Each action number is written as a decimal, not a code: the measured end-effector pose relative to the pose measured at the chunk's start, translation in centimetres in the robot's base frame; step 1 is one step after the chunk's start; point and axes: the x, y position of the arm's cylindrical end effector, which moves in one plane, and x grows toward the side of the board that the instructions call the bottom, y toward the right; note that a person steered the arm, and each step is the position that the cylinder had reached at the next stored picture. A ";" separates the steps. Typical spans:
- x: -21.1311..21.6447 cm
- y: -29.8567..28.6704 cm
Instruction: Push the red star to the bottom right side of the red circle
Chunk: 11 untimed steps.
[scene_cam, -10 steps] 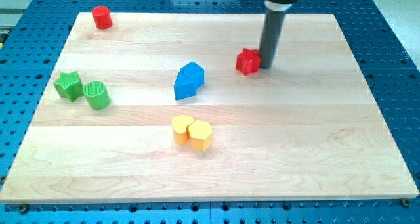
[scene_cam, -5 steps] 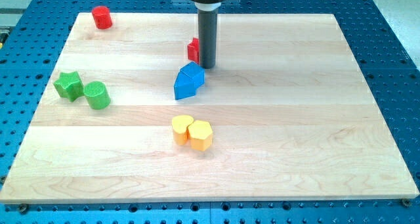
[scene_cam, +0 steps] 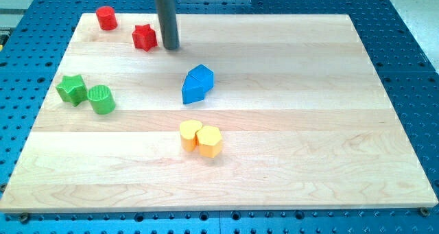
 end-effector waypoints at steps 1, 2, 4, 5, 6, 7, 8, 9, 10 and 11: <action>-0.7 -0.1; -2.2 -3.0; 4.0 -2.9; 1.9 -8.6; -1.6 -7.7; -1.5 -1.9; -3.1 -0.3; -7.3 -9.8; -5.9 -7.4; -6.1 -5.7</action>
